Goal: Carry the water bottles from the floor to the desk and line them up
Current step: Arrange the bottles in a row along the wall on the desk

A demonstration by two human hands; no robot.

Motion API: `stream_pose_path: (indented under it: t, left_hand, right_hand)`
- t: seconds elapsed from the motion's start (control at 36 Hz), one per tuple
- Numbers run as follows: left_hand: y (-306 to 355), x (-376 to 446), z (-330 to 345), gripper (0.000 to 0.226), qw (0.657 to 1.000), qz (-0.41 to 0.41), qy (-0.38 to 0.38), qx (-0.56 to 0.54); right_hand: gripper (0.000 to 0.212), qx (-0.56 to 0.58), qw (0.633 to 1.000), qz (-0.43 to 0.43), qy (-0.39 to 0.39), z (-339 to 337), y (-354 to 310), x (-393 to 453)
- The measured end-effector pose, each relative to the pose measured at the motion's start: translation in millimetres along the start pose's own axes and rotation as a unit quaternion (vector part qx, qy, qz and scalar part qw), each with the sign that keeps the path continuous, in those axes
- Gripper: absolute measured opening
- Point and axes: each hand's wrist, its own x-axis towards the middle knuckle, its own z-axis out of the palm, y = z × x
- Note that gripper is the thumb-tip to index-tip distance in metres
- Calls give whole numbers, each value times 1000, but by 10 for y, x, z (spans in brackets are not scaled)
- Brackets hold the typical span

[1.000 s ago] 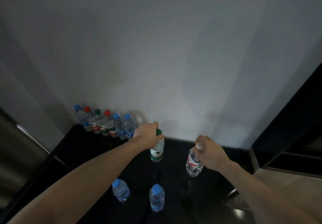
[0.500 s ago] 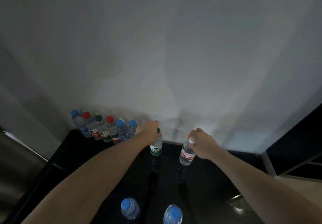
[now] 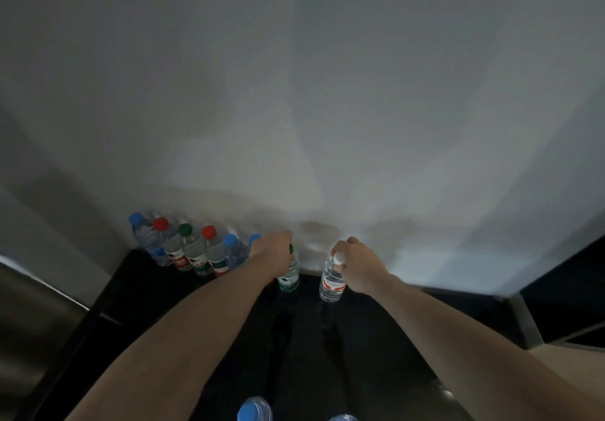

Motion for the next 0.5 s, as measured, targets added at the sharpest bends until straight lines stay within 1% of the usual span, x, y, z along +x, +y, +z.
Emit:
stream_pose_path:
  t: [0.11, 0.22, 0.39, 0.5]
  left_hand:
    - [-88, 51, 20, 14, 1000, -8, 11, 3]
    - [-134, 115, 13, 17, 1000, -17, 14, -11]
    - [-154, 217, 11, 21, 1000, -16, 15, 5]
    - [-194, 275, 22, 25, 1000, -14, 10, -4]
  right_hand:
    - [30, 4, 1000, -1, -3, 74, -95, 139]
    - [31, -7, 1000, -10, -6, 135, -176, 278]
    - [32, 0, 1000, -14, -15, 214, -293, 451]
    - [33, -9, 999, -23, -21, 249, -338, 532]
